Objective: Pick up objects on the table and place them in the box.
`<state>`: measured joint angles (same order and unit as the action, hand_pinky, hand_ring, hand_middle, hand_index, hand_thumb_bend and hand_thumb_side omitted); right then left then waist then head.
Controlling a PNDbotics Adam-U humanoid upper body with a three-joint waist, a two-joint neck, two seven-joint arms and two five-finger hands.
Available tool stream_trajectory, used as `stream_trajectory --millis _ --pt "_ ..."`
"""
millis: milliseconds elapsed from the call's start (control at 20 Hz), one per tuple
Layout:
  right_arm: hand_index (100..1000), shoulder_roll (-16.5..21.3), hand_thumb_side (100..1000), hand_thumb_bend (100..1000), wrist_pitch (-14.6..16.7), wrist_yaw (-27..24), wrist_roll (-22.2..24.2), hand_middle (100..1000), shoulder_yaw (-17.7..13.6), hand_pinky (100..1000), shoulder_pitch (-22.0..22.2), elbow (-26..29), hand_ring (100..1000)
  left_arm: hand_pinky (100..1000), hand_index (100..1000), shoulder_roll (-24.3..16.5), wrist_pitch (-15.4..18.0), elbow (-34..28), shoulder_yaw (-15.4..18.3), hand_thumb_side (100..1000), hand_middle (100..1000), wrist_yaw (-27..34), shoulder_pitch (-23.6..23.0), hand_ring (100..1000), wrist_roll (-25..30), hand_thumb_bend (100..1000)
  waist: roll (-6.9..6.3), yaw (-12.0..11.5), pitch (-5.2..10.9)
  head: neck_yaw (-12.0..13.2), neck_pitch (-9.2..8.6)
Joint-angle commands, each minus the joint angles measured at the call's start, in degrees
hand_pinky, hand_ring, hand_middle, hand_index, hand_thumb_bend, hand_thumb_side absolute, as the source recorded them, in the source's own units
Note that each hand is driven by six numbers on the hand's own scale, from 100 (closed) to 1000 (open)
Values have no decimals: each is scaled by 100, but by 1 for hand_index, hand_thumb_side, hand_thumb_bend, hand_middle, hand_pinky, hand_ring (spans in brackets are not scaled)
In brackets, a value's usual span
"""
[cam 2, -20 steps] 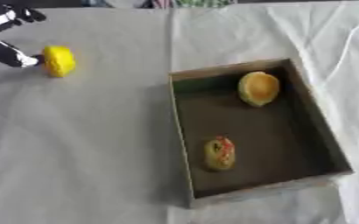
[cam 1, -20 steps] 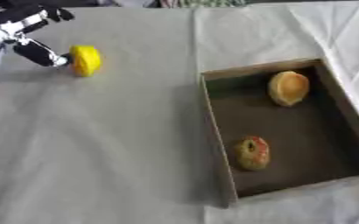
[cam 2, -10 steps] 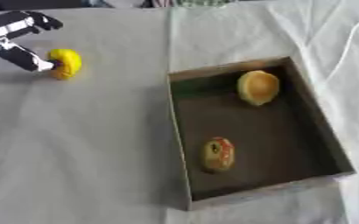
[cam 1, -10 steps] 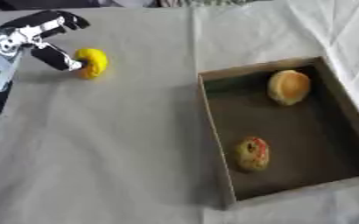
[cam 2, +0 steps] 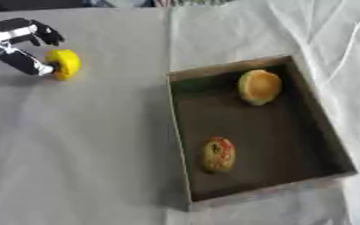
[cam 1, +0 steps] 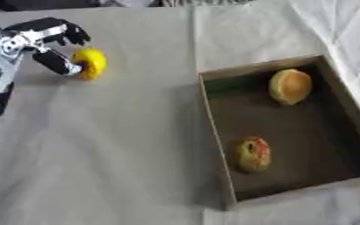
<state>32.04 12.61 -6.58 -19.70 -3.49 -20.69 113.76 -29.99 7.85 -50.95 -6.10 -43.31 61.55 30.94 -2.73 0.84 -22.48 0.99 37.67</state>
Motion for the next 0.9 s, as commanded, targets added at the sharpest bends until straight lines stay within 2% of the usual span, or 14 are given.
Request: stream_trajectory --millis 50,150,300,350,400,450,500,550,600,650,900 --pt "757 93 541 100 18 -54 -2 667 -31 888 -62 84 781 717 718 -88 -30 -39 24 100 582 42 91 698 -43 139 8 12 121 17 -58" --pt "757 85 541 100 13 -65 1 666 -28 888 -59 84 781 682 656 -96 -21 -49 -2 100 526 32 85 639 -59 100 7 13 130 14 -51" --pt "758 80 542 100 12 -79 -5 667 -34 888 -50 84 781 652 591 -105 -7 -83 -14 100 474 -31 84 592 -170 100 14 11 161 13 -33" --pt "758 80 541 100 10 -83 -7 667 -34 888 -43 84 781 649 586 -111 7 -104 -15 100 470 -34 88 589 -219 100 19 6 178 8 -21" --pt "758 82 554 100 11 -85 -9 667 -36 888 -37 84 782 641 575 -123 28 -144 -22 138 464 -38 93 581 -273 100 23 0 198 5 -12" --pt "758 83 542 100 14 -88 -15 668 -41 888 -31 84 782 637 574 -133 50 -204 -32 100 462 -31 98 576 -327 100 28 -8 219 1 -2" --pt "758 85 542 100 19 -90 -24 668 -48 888 -27 84 782 631 567 -135 75 -290 -41 100 457 -3 109 570 -371 100 36 -16 242 -6 13" --pt "759 88 542 100 24 -93 -35 668 -56 888 -21 84 782 628 563 -138 107 -412 -56 100 454 49 122 566 -403 100 46 -26 266 -19 30" --pt "759 92 542 100 31 -95 -47 668 -65 887 -12 84 782 625 561 -144 148 -575 -88 165 453 114 139 562 -421 100 58 -39 294 -40 57" --pt "759 97 542 100 37 -95 -59 669 -72 887 0 84 782 624 561 -153 190 -764 -138 100 453 173 155 561 -423 100 71 -54 322 -63 86" --pt "760 120 541 100 60 -98 -105 669 -96 886 50 84 783 622 567 -100 403 -1869 -558 100 457 405 261 563 -222 146 146 -127 474 -175 200"
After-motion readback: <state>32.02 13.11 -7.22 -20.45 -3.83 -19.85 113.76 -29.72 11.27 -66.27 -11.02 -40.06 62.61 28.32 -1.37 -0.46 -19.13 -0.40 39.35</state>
